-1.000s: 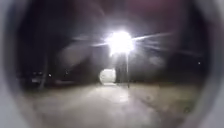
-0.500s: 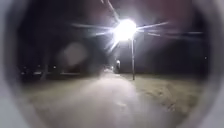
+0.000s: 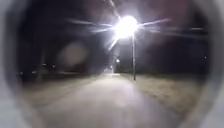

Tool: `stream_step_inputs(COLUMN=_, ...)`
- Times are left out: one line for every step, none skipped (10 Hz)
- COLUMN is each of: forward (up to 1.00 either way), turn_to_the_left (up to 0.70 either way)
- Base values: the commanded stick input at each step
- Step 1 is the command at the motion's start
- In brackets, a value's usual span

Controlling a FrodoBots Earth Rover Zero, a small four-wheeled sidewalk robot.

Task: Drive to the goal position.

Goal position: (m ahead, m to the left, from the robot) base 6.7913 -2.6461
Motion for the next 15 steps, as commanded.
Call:
stream_step_inputs(forward=0.85, turn_to_the_left=0.03)
stream_step_inputs(forward=0.85, turn_to_the_left=0.0)
stream_step_inputs(forward=0.85, turn_to_the_left=-0.04)
stream_step_inputs(forward=0.85, turn_to_the_left=-0.05)
stream_step_inputs(forward=0.85, turn_to_the_left=-0.06)
stream_step_inputs(forward=0.85, turn_to_the_left=-0.04)
stream_step_inputs(forward=0.85, turn_to_the_left=-0.02)
stream_step_inputs(forward=0.85, turn_to_the_left=-0.01)
stream_step_inputs(forward=0.85, turn_to_the_left=-0.01)
stream_step_inputs(forward=0.85, turn_to_the_left=0.0)
stream_step_inputs(forward=0.85, turn_to_the_left=0.0)
stream_step_inputs(forward=0.85, turn_to_the_left=0.0)
stream_step_inputs(forward=0.85, turn_to_the_left=0.0)
stream_step_inputs(forward=0.85, turn_to_the_left=0.0)
stream_step_inputs(forward=0.85, turn_to_the_left=0.0)
